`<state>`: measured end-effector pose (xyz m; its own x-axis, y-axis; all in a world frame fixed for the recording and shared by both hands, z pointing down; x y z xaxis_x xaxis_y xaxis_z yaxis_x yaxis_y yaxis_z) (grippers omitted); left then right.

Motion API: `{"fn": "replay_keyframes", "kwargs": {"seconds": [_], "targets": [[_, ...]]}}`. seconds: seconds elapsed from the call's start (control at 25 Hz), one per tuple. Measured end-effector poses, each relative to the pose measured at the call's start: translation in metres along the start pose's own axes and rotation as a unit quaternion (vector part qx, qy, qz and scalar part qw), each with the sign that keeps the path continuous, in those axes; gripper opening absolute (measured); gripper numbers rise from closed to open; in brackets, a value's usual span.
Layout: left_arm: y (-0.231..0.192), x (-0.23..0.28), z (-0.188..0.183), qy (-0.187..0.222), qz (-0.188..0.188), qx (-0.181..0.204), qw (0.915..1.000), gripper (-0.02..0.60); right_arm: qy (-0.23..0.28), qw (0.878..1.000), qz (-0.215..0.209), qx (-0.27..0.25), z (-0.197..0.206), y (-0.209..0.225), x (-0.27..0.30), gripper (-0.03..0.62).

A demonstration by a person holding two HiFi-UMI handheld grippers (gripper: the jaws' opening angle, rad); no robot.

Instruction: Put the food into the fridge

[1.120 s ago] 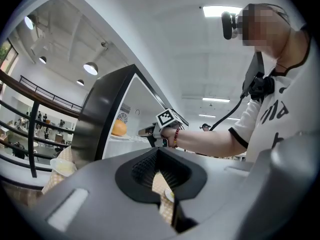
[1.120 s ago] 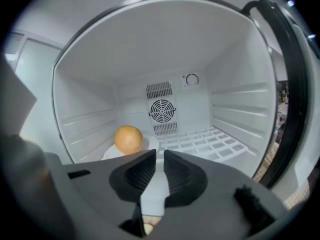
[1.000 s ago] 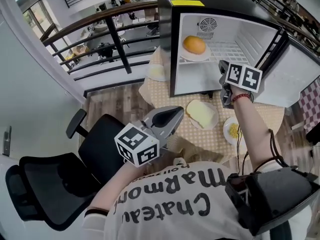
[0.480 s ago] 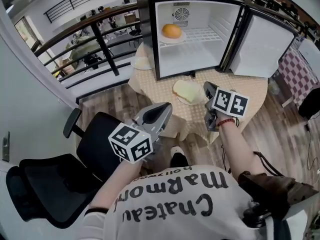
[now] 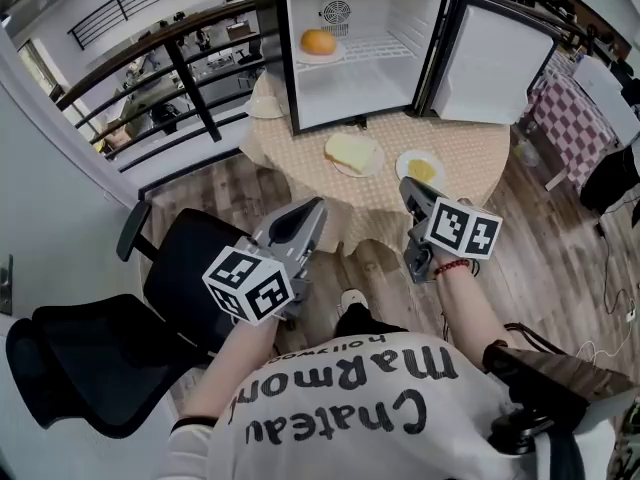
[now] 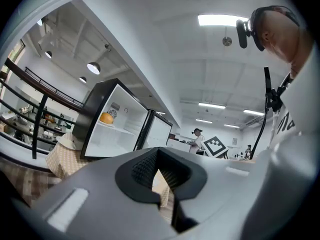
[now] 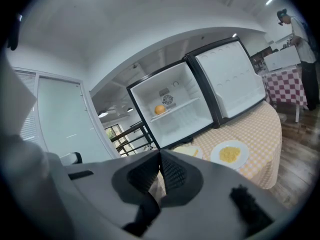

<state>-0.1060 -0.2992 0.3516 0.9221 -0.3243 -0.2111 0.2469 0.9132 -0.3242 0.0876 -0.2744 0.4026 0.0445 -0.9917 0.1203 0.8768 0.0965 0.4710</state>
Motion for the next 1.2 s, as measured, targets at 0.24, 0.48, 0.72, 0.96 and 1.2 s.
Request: {"fn": "replay_keyframes", "kwargs": {"seconds": [0.24, 0.48, 0.72, 0.96, 1.2], "targets": [[0.02, -0.009, 0.0, 0.002, -0.004, 0.001, 1.0, 0.008, -0.007, 1.0, 0.002, -0.008, 0.004, -0.001, -0.02, 0.015], [0.036, -0.01, 0.001, 0.005, -0.007, 0.005, 1.0, 0.008, -0.006, 1.0, 0.002, -0.025, -0.004, 0.0, -0.031, 0.015], [0.044, -0.008, 0.0, 0.009, -0.016, 0.002, 0.9998, 0.008, -0.014, 0.999, -0.002, -0.032, -0.004, 0.005, -0.04, 0.015], [0.051, -0.002, 0.006, 0.014, -0.026, -0.002, 0.9996, 0.008, -0.021, 0.999, -0.008, -0.038, -0.007, 0.012, -0.047, 0.015], [0.06, 0.005, 0.011, 0.016, -0.029, -0.003, 0.9995, 0.008, -0.028, 0.998, -0.019, -0.05, -0.008, 0.017, -0.056, 0.015]]}}
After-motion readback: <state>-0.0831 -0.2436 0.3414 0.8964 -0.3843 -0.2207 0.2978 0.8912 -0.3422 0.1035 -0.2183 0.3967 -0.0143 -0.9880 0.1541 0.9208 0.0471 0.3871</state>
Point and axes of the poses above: the fingertips, and each gripper's own axes: x forward along the fingers, y to its right, z out of its underside, the point moved 2 cm from there along -x, backward along the fingers, and after that the axes turned 11 degrees about y, right-handed, at the moved point
